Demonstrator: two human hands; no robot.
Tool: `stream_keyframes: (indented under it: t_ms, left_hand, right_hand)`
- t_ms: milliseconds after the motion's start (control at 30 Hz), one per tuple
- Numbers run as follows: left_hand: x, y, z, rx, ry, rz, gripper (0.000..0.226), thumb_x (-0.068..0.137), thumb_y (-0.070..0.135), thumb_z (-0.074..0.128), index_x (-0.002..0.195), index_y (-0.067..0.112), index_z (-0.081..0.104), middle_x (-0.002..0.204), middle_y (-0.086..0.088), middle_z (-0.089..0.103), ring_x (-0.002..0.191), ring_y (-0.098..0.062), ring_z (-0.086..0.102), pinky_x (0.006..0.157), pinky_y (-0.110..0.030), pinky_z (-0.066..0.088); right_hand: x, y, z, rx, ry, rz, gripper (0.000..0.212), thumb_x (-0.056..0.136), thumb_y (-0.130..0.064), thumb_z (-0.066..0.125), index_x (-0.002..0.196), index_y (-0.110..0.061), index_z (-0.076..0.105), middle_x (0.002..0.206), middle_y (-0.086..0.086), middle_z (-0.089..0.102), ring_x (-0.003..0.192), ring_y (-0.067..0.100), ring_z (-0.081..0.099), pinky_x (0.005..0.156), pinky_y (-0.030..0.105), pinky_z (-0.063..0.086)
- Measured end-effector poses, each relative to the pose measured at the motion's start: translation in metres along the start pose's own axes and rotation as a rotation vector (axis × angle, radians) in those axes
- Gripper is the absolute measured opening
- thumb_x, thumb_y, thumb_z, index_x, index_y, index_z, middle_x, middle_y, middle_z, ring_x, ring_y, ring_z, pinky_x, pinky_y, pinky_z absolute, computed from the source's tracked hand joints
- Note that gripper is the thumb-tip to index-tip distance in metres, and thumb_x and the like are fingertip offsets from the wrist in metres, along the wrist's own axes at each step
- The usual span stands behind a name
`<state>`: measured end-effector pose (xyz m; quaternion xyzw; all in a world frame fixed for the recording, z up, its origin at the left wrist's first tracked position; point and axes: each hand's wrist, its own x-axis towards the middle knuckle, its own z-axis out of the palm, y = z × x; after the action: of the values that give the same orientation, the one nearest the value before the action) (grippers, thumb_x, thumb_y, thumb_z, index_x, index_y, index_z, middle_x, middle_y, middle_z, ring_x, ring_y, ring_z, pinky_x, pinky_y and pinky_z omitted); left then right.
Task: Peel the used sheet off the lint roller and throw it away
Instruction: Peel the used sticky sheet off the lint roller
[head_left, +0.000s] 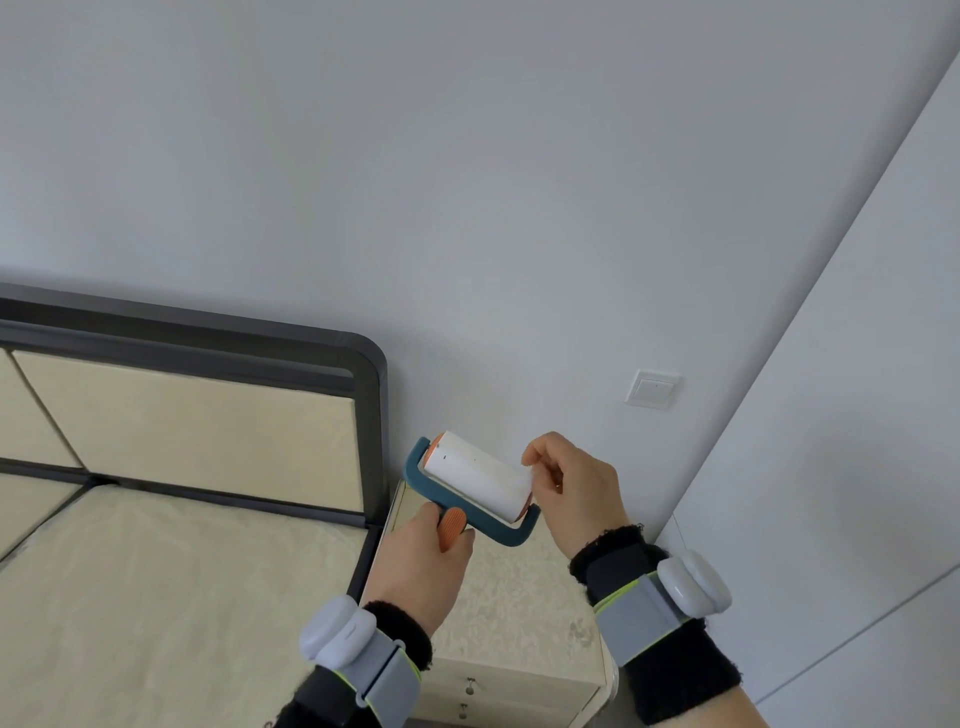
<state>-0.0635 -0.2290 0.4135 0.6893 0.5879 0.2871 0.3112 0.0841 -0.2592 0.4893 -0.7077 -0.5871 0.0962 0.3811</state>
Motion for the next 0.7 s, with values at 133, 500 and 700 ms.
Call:
stream_keyframes:
  t_ms: [133,500,700]
  left_hand:
    - [-0.0010,0.0000,-0.0007,-0.002,0.001,0.006,0.023,0.085,0.040,0.056,0.069,0.034,0.040,0.065,0.012,0.053,0.057,-0.004,0.053,0.046,-0.014,0.034]
    - [-0.0014,0.0031,0.0007,-0.016,0.000,0.021,0.024,0.086,0.038,0.056,0.069,0.034,0.039,0.066,0.012,0.053,0.059,-0.004,0.052,0.048,-0.015,0.035]
    - [-0.0018,0.0014,0.0024,-0.012,-0.007,0.021,0.023,0.086,0.038,0.055,0.068,0.032,0.041,0.065,0.011,0.053,0.058,-0.004,0.052,0.048,-0.016,0.035]
  right_hand:
    - [0.0012,0.0012,-0.0007,0.069,0.007,0.087,0.032,0.082,0.003,0.041,0.075,-0.014,0.067,0.079,-0.002,0.061,0.071,0.010,0.054,0.055,0.004,0.036]
    - [0.0053,0.0007,-0.0036,0.128,-0.003,0.163,0.023,0.080,-0.001,0.052,0.085,-0.022,0.060,0.093,-0.002,0.059,0.082,0.015,0.058,0.067,0.012,0.040]
    - [0.0054,-0.0005,-0.0081,0.156,0.079,0.149,0.027,0.084,0.002,0.046,0.087,-0.022,0.058,0.094,-0.001,0.053,0.084,0.022,0.060,0.078,0.029,0.050]
